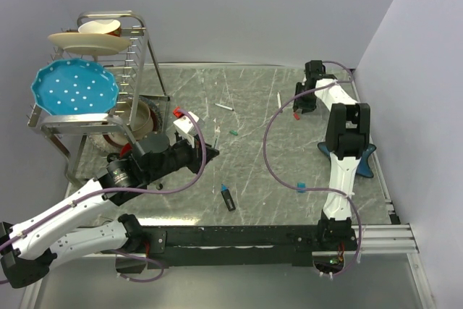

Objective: Insert the pens into the pen caps

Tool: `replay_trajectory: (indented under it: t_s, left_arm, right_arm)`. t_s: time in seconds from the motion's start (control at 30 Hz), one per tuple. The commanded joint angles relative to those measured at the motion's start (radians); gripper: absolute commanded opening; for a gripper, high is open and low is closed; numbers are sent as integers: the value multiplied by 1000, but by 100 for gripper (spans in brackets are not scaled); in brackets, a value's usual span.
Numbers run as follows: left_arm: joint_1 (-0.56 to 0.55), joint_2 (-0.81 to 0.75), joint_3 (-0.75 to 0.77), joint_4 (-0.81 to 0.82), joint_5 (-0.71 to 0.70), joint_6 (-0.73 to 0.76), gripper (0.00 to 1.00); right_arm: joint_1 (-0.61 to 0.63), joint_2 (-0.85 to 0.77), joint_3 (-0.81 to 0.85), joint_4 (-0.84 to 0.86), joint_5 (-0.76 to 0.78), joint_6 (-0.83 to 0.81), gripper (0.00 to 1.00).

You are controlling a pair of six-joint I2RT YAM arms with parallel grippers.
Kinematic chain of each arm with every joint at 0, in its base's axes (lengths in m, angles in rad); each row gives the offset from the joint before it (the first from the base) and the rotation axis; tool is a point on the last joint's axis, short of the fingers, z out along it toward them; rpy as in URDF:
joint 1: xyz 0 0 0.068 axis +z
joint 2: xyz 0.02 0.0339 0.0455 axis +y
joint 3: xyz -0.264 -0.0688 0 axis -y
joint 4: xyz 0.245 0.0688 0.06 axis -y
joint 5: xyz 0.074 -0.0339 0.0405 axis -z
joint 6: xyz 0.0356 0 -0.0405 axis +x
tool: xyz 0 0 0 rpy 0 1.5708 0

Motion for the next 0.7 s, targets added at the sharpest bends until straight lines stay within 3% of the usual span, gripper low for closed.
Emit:
replay_trajectory:
  t_s: [0.0, 0.27, 0.67]
  left_arm:
    - [-4, -1, 6, 24, 9, 18, 1]
    - [-2, 2, 8, 24, 15, 16, 1]
    - [-2, 9, 11, 21, 14, 15, 1]
  right_arm:
    - [12, 19, 18, -15, -56, -25, 45]
    - [34, 7, -1, -34, -93, -67, 43]
    - [103, -112, -166, -4, -103, -113, 43]
